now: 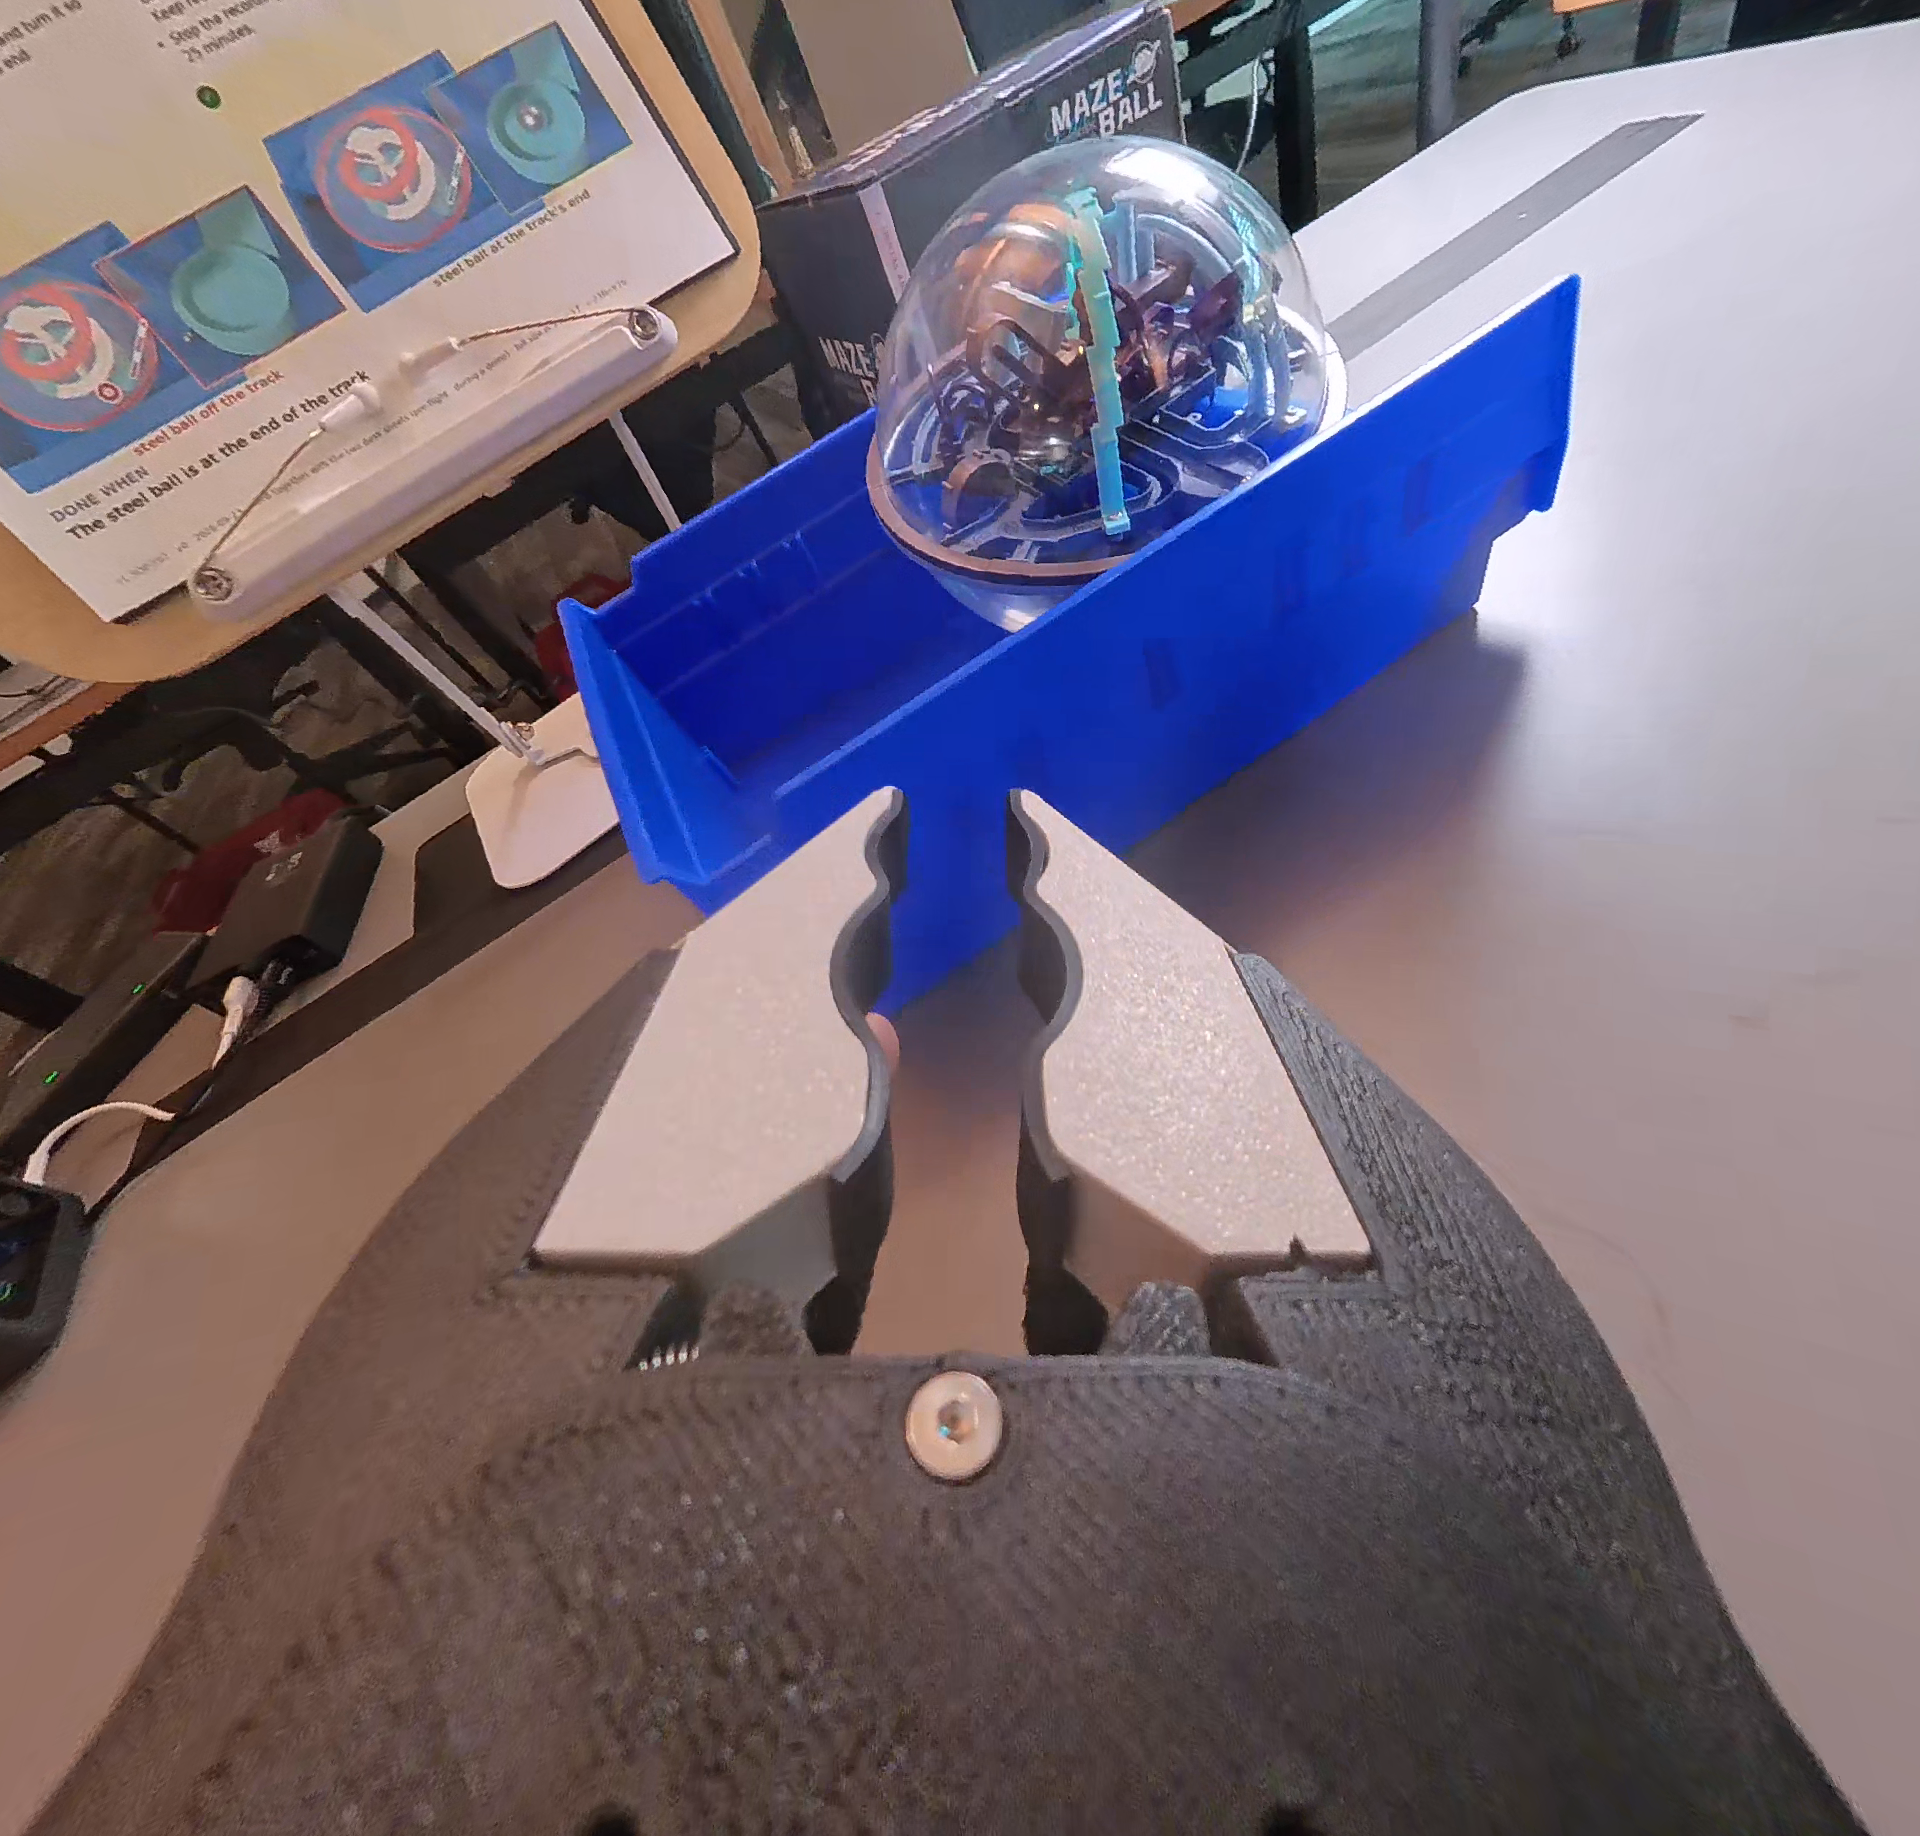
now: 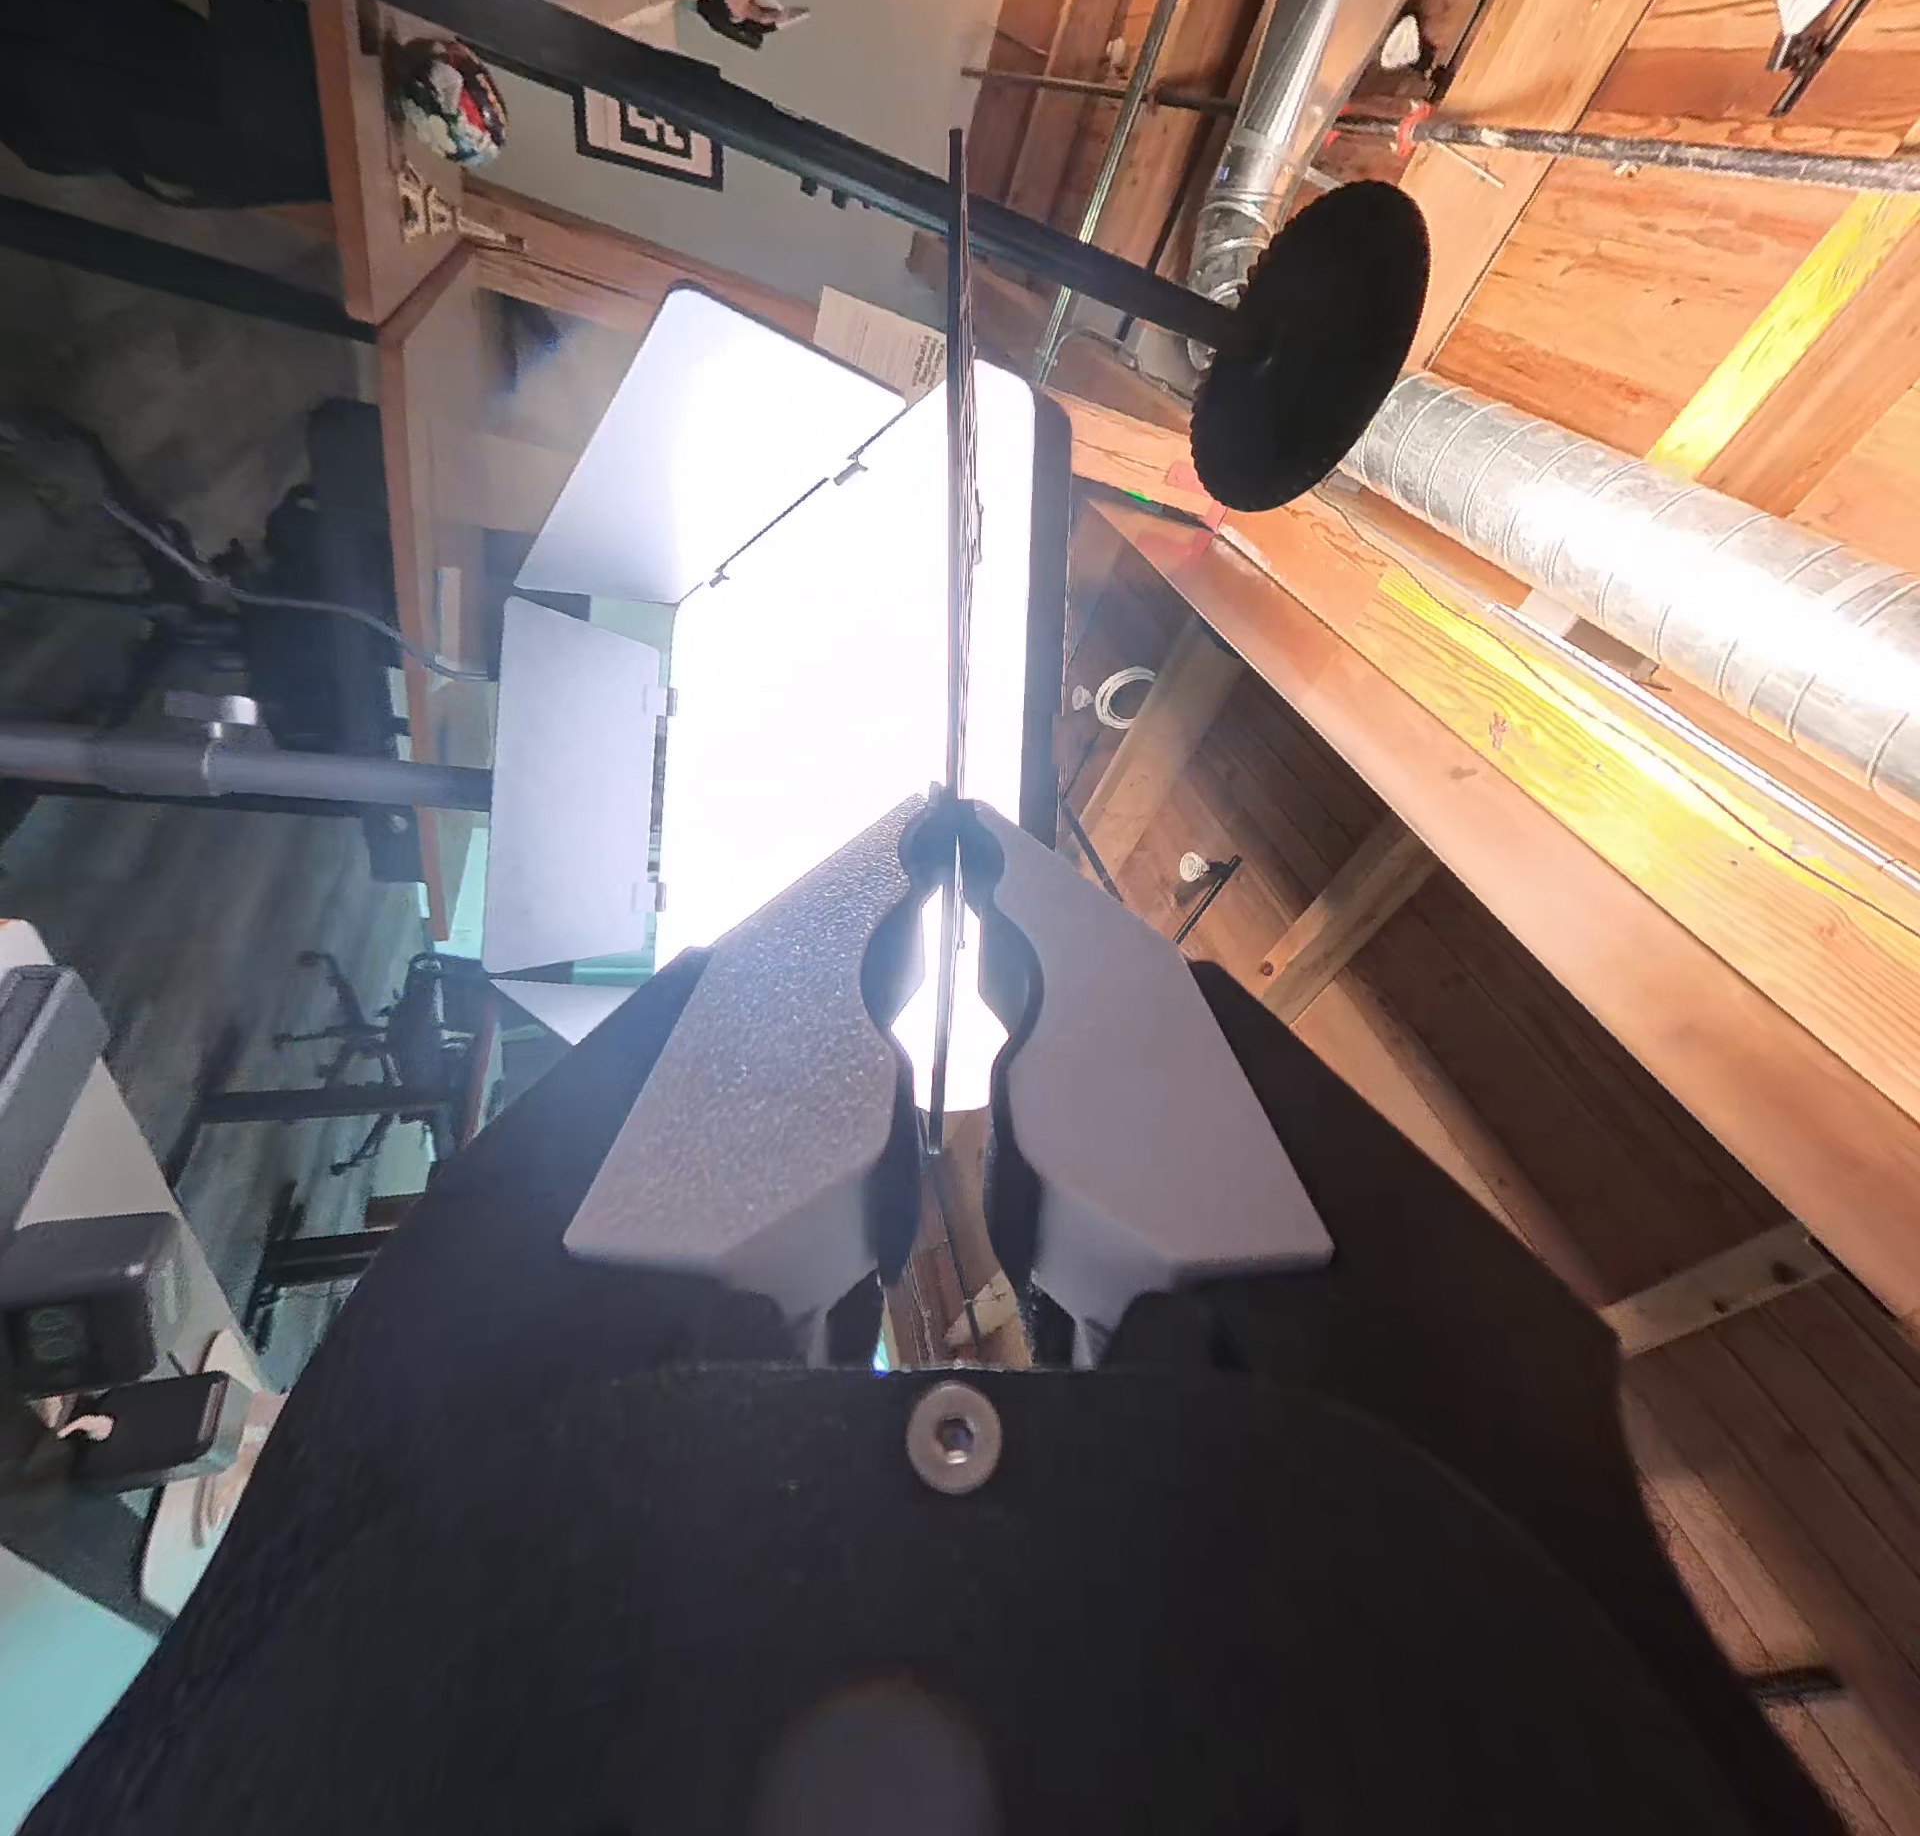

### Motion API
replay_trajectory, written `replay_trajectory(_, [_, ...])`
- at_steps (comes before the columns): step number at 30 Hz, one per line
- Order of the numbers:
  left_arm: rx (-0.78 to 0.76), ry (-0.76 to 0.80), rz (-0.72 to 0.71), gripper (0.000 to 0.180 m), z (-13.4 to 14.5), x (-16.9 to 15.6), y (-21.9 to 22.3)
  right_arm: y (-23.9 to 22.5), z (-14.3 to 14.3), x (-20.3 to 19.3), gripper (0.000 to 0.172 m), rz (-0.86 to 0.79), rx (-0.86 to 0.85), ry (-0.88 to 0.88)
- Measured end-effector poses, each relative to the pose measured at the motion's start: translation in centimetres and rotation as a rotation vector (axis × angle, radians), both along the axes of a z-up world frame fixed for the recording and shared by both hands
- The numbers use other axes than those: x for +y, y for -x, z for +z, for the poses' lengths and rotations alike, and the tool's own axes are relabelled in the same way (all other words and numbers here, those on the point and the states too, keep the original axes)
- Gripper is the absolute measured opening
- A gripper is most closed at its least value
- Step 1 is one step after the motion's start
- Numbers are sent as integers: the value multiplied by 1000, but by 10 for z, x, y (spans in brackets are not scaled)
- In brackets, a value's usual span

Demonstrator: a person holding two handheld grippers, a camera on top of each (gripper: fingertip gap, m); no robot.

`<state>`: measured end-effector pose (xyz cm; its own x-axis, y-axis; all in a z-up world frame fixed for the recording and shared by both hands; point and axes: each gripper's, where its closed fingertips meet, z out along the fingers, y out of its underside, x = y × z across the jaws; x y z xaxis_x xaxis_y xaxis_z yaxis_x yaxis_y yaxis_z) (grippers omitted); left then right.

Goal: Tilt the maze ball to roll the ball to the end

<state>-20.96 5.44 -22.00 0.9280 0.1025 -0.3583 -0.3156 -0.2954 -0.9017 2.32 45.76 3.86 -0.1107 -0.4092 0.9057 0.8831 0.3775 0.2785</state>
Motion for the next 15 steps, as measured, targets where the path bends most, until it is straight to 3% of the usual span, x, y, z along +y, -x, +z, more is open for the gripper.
replay_trajectory(12, [0, 16, -7, 15, -8, 3, -3, -9, 63, 2, 1, -22, 64, 6])
replay_trajectory(15, [8, 12, -4, 15, -8, 2, -3, -9, 59, 2, 0, -9, 102, 48])
